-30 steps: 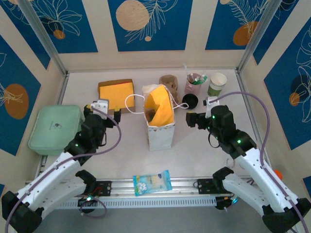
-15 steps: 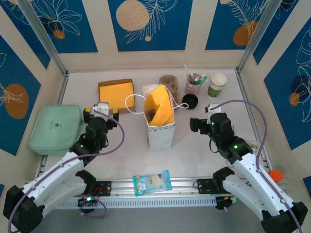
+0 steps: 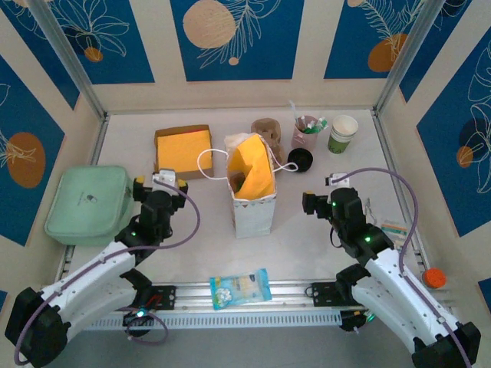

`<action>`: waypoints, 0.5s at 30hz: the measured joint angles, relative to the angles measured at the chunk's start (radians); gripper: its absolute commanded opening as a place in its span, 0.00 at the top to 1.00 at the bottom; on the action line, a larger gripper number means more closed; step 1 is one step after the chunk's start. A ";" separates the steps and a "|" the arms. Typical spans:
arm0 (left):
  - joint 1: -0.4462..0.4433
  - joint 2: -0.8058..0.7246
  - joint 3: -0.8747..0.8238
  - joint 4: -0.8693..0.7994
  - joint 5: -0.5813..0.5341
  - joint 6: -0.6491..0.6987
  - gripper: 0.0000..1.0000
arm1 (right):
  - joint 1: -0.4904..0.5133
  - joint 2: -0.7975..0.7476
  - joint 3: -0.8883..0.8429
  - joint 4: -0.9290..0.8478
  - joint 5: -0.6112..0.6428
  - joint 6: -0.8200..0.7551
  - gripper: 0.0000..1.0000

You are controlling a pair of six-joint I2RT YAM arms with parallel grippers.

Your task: Pack the takeout coffee

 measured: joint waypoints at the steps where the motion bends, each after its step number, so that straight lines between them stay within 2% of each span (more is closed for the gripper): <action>1: -0.007 0.000 -0.008 0.005 -0.007 0.000 0.00 | 0.000 -0.003 -0.006 0.003 0.005 0.005 0.01; 15: -0.099 0.031 -0.072 0.056 -0.124 0.041 0.00 | 0.000 -0.016 -0.082 0.003 0.023 0.031 0.01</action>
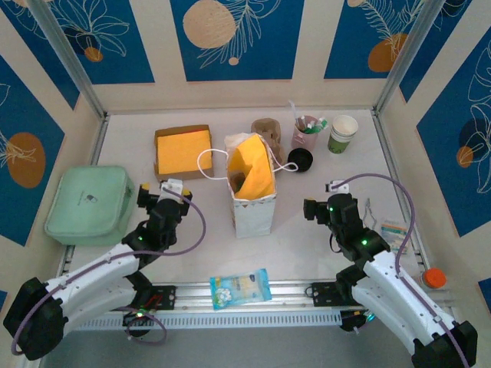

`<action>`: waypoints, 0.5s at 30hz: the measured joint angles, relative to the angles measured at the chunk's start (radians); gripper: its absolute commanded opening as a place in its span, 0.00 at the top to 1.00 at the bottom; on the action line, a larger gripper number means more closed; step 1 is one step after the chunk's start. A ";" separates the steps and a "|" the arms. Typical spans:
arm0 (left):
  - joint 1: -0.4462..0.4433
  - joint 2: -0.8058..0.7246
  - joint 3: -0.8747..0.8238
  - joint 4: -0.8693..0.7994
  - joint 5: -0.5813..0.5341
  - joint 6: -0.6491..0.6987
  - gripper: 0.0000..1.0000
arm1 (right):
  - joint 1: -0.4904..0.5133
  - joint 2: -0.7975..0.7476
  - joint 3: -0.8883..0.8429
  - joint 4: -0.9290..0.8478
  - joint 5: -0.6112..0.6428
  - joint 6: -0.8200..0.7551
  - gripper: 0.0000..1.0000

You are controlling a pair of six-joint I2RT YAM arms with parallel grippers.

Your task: Pack the takeout coffee

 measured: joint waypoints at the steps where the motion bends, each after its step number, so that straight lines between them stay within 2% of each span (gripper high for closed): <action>1: -0.004 0.000 -0.008 0.012 -0.015 0.010 0.00 | 0.000 -0.004 -0.002 0.000 0.001 0.000 0.01; 8: -0.006 0.000 -0.057 0.032 -0.074 0.037 0.00 | 0.015 -0.046 -0.034 0.000 0.045 -0.002 0.01; 15: -0.010 -0.022 -0.116 0.033 -0.080 0.032 0.00 | 0.070 -0.063 -0.084 0.033 0.101 -0.013 0.01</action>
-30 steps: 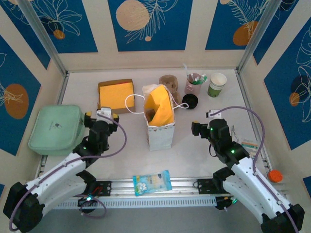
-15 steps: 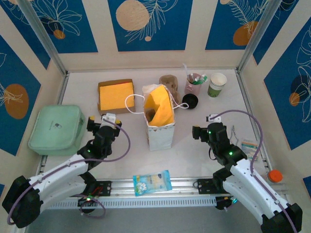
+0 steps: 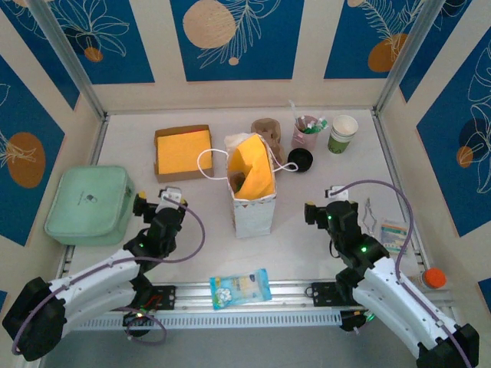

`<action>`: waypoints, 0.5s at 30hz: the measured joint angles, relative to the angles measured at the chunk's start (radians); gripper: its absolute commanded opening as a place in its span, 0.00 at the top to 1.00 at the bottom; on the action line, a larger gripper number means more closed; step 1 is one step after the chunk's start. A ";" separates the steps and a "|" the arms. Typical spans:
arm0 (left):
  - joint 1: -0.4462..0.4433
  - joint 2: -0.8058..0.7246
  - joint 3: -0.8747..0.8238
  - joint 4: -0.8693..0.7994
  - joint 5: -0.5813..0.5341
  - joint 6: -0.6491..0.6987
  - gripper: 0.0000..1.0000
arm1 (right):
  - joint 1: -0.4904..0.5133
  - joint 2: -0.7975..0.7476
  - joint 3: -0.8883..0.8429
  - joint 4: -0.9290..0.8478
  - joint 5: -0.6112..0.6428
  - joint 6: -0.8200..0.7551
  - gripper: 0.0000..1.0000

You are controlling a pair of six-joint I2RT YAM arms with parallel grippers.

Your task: Pack the takeout coffee

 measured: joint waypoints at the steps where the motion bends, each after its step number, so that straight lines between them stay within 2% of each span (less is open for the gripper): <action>1: 0.000 -0.004 -0.010 0.000 0.000 -0.003 0.00 | 0.013 0.000 -0.014 0.009 0.009 -0.003 0.01; 8: -0.010 -0.087 -0.050 -0.008 -0.006 -0.024 0.00 | 0.110 0.000 -0.090 0.072 0.058 -0.034 0.01; 15: -0.042 -0.174 -0.072 -0.017 -0.051 -0.031 0.00 | 0.095 0.016 -0.095 0.099 0.095 -0.033 0.00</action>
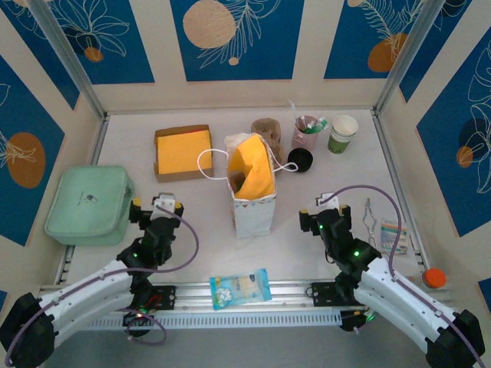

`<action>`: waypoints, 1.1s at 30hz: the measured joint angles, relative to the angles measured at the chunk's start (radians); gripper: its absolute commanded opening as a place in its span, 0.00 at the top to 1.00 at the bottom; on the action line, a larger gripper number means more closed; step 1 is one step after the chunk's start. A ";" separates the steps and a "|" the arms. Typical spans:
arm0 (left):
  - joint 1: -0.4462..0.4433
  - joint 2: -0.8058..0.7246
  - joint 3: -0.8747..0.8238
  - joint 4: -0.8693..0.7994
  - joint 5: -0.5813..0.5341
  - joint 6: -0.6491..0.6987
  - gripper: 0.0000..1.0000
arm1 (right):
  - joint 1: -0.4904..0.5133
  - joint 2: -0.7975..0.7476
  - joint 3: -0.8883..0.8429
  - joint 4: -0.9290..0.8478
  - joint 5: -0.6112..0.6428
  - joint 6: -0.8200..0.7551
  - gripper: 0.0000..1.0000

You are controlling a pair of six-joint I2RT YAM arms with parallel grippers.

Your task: Pack the takeout coffee

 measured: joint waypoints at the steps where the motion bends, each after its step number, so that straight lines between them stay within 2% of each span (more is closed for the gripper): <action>1: -0.002 -0.010 -0.002 -0.005 -0.007 -0.001 0.00 | -0.011 0.000 0.000 0.003 0.004 0.001 0.00; 8: -0.005 -0.008 -0.005 -0.006 -0.039 0.000 0.00 | -0.114 -0.011 -0.003 0.048 -0.014 0.008 0.00; 14: -0.005 0.041 -0.030 0.082 -0.052 0.024 0.00 | -0.198 -0.001 -0.019 0.106 -0.067 0.008 0.01; 23: 0.026 0.133 -0.073 0.293 -0.052 0.090 0.00 | -0.216 0.070 -0.023 0.195 -0.097 0.006 0.01; 33: 0.090 0.191 -0.078 0.430 -0.019 0.115 0.00 | -0.245 0.080 -0.072 0.342 -0.104 -0.019 0.01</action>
